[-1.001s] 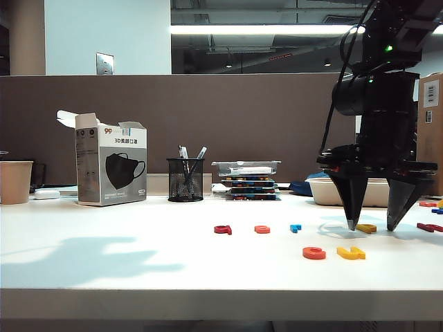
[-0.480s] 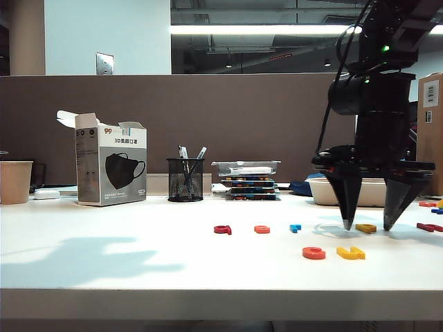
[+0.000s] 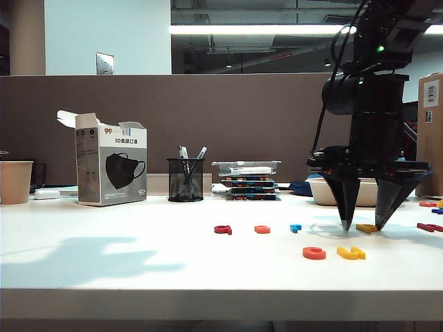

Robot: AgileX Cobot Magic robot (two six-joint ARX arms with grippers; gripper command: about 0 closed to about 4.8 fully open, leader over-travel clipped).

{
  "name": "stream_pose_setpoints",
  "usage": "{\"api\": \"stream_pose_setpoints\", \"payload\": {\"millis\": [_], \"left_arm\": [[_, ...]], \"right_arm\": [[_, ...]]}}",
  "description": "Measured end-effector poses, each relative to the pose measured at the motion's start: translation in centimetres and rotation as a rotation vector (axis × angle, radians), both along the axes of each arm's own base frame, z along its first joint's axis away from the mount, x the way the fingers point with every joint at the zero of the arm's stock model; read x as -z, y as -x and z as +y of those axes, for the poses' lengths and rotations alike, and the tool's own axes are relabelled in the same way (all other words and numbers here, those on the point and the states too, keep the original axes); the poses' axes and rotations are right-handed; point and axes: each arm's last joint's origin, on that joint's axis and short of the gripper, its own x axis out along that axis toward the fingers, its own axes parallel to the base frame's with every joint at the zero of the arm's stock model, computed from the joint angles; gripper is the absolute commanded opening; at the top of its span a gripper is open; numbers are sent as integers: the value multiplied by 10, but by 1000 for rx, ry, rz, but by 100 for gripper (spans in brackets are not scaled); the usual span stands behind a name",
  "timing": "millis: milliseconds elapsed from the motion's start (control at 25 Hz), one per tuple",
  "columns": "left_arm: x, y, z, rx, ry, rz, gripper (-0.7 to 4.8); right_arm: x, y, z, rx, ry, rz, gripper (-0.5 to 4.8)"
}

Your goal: Select the appropriate letters from the row of letter magnets placed on the table to arrange into the word "cup".

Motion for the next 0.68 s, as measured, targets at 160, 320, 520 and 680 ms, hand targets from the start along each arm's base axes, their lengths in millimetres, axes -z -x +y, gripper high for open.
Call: {"api": "stream_pose_setpoints", "payload": {"millis": [160, 320, 520, 680], "left_arm": [[0, 0, 0, 0, 0, 0, -5], [0, 0, 0, 0, 0, 0, -5], [0, 0, 0, 0, 0, 0, -5], [0, 0, 0, 0, 0, 0, -5]], "right_arm": [[0, 0, 0, -8, 3, 0, 264], [0, 0, 0, -8, 4, 0, 263], [1, 0, 0, -9, 4, 2, 256], [1, 0, 0, -8, 13, 1, 206]]}}
